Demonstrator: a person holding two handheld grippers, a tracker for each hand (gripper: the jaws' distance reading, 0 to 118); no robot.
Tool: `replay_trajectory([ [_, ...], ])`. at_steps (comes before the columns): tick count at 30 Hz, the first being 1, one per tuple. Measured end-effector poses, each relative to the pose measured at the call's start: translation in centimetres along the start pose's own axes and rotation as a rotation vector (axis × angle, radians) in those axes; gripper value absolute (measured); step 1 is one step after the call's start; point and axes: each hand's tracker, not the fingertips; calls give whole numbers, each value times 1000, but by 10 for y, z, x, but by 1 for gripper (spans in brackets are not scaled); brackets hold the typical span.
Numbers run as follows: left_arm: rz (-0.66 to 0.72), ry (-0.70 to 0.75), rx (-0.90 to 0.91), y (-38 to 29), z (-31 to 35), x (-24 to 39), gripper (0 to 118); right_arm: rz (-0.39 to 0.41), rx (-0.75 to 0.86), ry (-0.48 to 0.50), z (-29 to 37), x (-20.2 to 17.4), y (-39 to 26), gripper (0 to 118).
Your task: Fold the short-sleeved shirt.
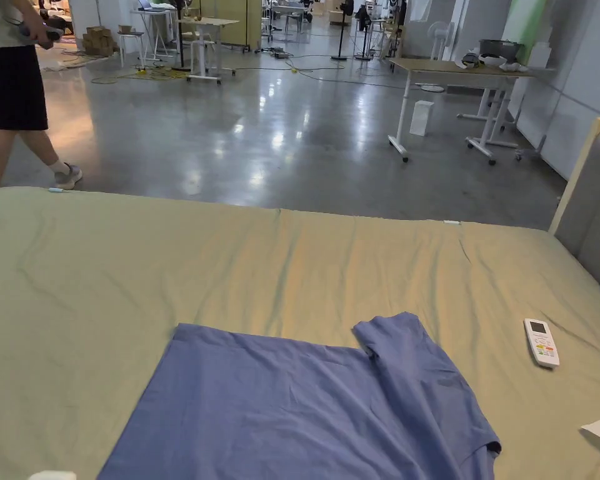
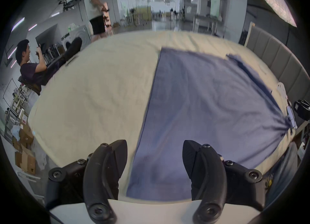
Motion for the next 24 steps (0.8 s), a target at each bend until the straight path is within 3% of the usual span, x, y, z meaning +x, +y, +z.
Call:
replay_trajectory([
  [9, 3, -23, 454, 66, 42, 50, 70, -98, 331, 5, -9, -33, 65, 82],
  [11, -33, 14, 534, 74, 50, 61, 69, -88, 381, 0, -6, -42, 78, 71],
  [13, -48, 25, 577, 81, 56, 71, 65, -109, 383, -8, -7, -47, 85, 45],
  [14, -45, 18, 583, 83, 59, 74, 59, -100, 406, -22, -10, -50, 89, 33],
  [15, -41, 12, 588, 84, 61, 77, 47, -148, 388, 8, -14, -51, 88, 22],
  [16, -36, 11, 588, 86, 61, 79, 21, -147, 405, 8, -15, -51, 90, 9],
  [17, -29, 15, 584, 86, 60, 82, 8, -146, 405, 9, -16, -52, 92, 3],
  [20, 3, -69, 535, 86, 55, 82, 3, -141, 401, 52, -22, -55, 94, 0],
  [24, 10, -69, 497, 87, 38, 82, 1, -110, 392, 43, -34, -60, 96, 0],
])
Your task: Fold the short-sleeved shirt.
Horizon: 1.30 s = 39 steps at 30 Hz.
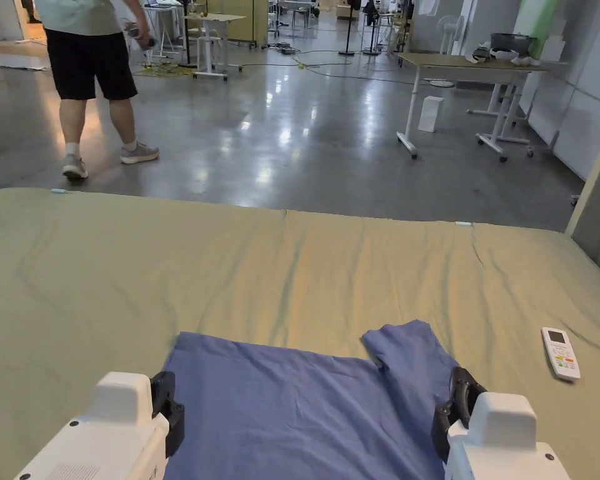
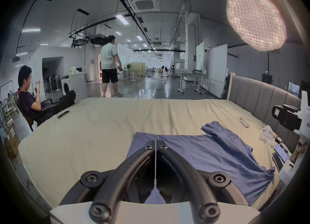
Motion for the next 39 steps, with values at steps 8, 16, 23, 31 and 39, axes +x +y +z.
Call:
replay_trajectory([
  [8, 31, -38, -196, 3, -108, -35, 1, 6, -87, 17, -44, 2, -22, 0],
  [16, 98, -54, -470, 13, -271, -75, 11, 17, -183, 17, -82, 8, -51, 0],
  [23, 73, -15, -594, 9, -376, -87, 80, 24, -265, -14, -91, 22, -75, 0],
  [31, -80, 27, -676, -20, -405, -55, 79, 38, -324, -44, -96, 35, -93, 0],
  [39, -307, -42, -624, -19, -381, -23, 7, 17, -386, -53, -124, 52, -102, 0],
])
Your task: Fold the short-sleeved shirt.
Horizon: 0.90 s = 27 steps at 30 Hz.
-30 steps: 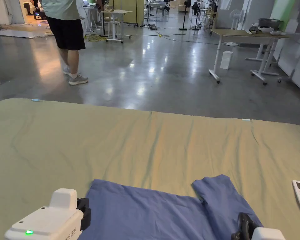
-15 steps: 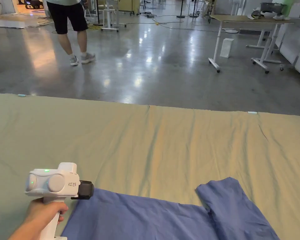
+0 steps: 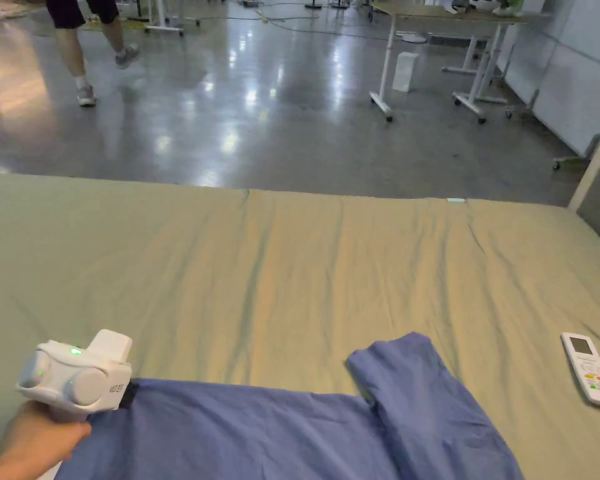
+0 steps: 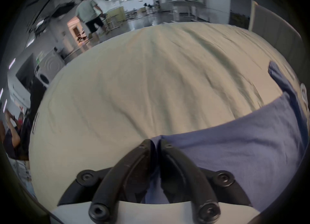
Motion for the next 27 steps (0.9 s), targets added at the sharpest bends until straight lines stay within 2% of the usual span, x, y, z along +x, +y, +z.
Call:
replay_trajectory([
  [2, 22, 6, 5, -1, -3, -4, 6, -12, -37, 18, -22, 13, 10, 4],
  [3, 46, 2, 8, -1, -2, -7, 6, -11, -47, 16, -39, 22, 17, 12],
  [4, 67, -5, 7, -1, 1, -9, 5, -9, -73, 17, -53, 29, 24, 15],
  [6, 75, -4, 22, -5, 5, -12, 5, -44, -202, 37, -92, 46, 36, 22],
  [7, 72, -3, 24, -6, 8, -11, 5, -18, -233, 74, -113, 52, 46, 38],
  [8, 68, -1, 29, -9, 11, -10, 5, -6, -247, 62, -131, 57, 53, 46],
  [9, 65, -2, 34, -11, 17, -9, 5, 31, -260, 53, -148, 59, 57, 50],
  [11, 71, 1, 48, -16, 23, -8, 5, 87, -338, 99, -177, 65, 63, 55],
  [13, 92, 5, 63, -20, 29, -8, 5, 111, -402, 118, -199, 67, 62, 55],
  [16, 110, 0, 67, -24, 32, -10, 5, 79, -494, 169, -218, 66, 54, 54],
  [18, 112, 6, 72, -25, 32, -12, 5, 86, -477, 144, -217, 63, 54, 51],
  [19, 112, 9, 74, -24, 32, -12, 5, 89, -477, 135, -210, 60, 58, 43],
  [21, 114, 12, 80, -23, 33, -13, 5, 118, -454, 131, -202, 50, 59, 11],
  [22, 114, 16, 85, -22, 34, -13, 5, 141, -449, 123, -201, 45, 57, 3],
  [23, 115, 19, 91, -21, 35, -13, 5, 168, -455, 105, -207, 41, 55, 2],
  [25, 120, 24, 100, -19, 41, -13, 5, 155, -450, 102, -208, 43, 53, 1],
  [27, 127, 24, 111, -18, 47, -14, 5, 48, -435, 96, -206, 50, 55, 1],
])
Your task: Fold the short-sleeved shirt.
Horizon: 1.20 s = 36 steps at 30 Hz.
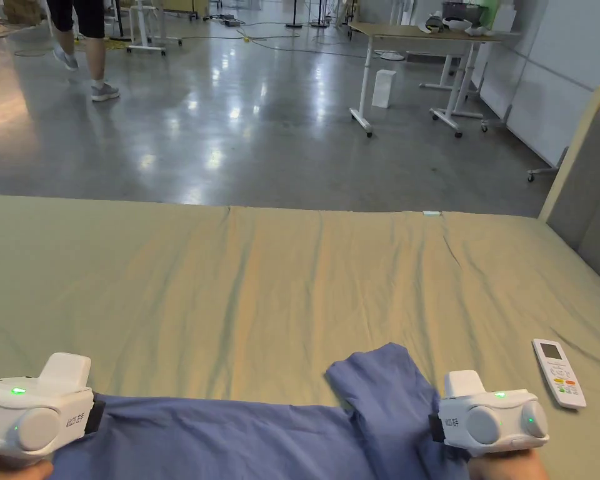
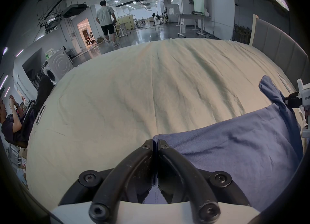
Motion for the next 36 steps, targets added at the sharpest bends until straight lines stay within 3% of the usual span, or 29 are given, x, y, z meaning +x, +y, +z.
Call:
replay_trajectory([
  [2, 3, 6, 12, 2, 7, -1, 5, -15, 52, -7, 12, 1, 0, 0],
  [6, 18, 8, 52, 10, 28, -5, 4, 44, 173, -26, 49, -1, 4, 0],
  [20, 106, 25, 292, 58, 180, -37, 4, -6, 528, -48, 237, 5, 61, 0],
  [24, 96, 56, 375, 83, 231, -50, 4, 34, 651, -129, 287, 5, 89, 0],
  [26, 113, 48, 404, 96, 253, -59, 4, -11, 639, -128, 307, 9, 103, 0],
  [30, 123, 84, 455, 124, 290, -76, 4, 26, 747, -170, 349, 12, 134, 0],
  [36, 160, 111, 529, 170, 331, -93, 4, -2, 829, -174, 390, 20, 176, 0],
])
